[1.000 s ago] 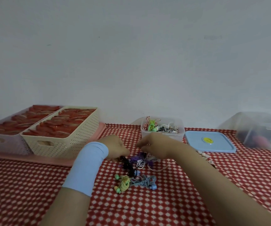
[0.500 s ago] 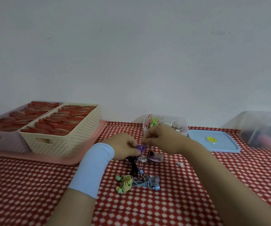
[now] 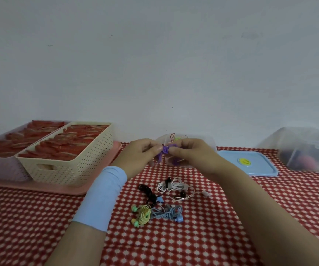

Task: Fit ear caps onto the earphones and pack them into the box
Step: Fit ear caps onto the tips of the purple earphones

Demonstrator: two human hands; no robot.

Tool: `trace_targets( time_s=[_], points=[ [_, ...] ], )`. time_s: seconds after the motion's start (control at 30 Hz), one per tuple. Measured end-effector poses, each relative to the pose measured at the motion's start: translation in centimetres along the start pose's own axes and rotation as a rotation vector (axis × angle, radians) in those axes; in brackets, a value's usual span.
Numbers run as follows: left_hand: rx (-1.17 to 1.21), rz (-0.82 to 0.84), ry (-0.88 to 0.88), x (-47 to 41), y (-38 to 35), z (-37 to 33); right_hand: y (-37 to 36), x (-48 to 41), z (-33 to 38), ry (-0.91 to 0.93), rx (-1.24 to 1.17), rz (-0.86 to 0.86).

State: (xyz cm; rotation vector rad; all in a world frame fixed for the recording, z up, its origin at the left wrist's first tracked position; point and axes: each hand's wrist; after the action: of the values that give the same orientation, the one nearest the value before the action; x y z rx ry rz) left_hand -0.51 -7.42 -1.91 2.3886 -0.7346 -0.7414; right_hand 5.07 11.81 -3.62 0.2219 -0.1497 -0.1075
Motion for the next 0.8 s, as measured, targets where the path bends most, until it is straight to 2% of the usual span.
trace_targets(
  time_s=[0.13,0.27,0.5,0.7,0.8],
  points=[
    [0.116,0.016,-0.008,0.0,-0.3,-0.8,0.8,1.1,0.7,-0.033,-0.069,0.065],
    [0.109,0.036,0.017,-0.4,-1.9,-1.6,3.2,2.1,0.5,-0.055,0.046,0.045],
    [-0.197,0.296,0.030,-3.7,-6.7,-5.2,9.9,3.8,-0.4,-0.181,0.404,-0.010],
    [-0.442,0.504,0.123,-4.8,-10.6,-5.7,11.3,3.7,-3.0,-0.166,0.632,-0.053],
    [-0.572,0.540,0.174,-5.1,-11.0,-5.1,11.0,2.9,-4.4,-0.136,0.705,-0.081]
  ],
)
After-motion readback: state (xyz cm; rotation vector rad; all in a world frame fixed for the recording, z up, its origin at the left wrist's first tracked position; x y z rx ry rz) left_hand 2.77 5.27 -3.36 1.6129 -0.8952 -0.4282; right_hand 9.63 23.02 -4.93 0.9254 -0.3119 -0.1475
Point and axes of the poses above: each hand's wrist, its own x-axis away from the middle knuckle, its own y-axis out of the back of the hand, z = x × y, and after that the axes turned 13 degrees about -y, right-handed
